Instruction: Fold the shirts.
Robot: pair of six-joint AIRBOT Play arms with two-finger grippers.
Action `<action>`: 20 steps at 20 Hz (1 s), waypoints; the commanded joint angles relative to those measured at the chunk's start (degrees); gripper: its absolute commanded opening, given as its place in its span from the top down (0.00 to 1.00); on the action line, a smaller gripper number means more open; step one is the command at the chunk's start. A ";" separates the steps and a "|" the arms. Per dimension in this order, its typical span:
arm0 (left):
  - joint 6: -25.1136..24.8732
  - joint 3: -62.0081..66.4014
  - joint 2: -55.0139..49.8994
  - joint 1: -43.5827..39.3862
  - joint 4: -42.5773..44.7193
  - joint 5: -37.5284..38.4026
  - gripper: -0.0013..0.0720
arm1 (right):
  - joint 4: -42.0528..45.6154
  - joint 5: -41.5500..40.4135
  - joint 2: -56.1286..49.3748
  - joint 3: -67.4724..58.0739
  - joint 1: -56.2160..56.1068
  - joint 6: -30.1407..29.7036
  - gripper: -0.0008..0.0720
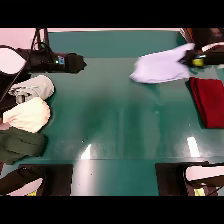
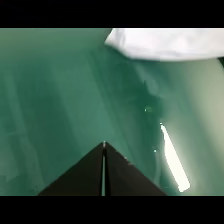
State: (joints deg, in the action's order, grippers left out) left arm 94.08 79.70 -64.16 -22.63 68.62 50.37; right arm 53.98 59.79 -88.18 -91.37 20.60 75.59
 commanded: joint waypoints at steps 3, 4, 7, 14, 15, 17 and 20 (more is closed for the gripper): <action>0.59 0.00 0.00 -2.03 -0.17 -0.83 0.96 | 1.05 -2.71 0.11 -1.51 16.52 1.57 0.97; 0.61 0.00 0.00 -2.03 -0.20 -0.94 0.96 | 1.03 -2.73 -0.26 -1.51 17.64 1.57 0.97; 0.61 0.00 0.00 -2.03 -0.17 -0.87 0.96 | 1.05 -4.26 0.04 -1.51 18.58 1.57 0.97; 0.50 0.00 0.00 -2.03 -0.04 -0.42 0.96 | 1.05 -6.97 7.93 -1.51 18.60 1.55 0.97; 0.37 0.00 0.00 -2.03 -0.04 -0.17 0.96 | 1.09 -6.27 9.03 -1.51 18.60 1.53 0.97; 0.33 0.00 0.00 -2.03 0.02 0.28 0.96 | 1.66 -5.11 10.99 -1.49 18.60 1.51 0.97; -0.11 0.00 0.00 -2.03 0.02 1.11 0.96 | 1.73 -2.47 12.61 -1.49 19.67 1.49 0.97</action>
State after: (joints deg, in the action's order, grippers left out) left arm 94.43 79.70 -64.16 -24.67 68.55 50.63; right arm 55.44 54.98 -77.52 -92.84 39.59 77.10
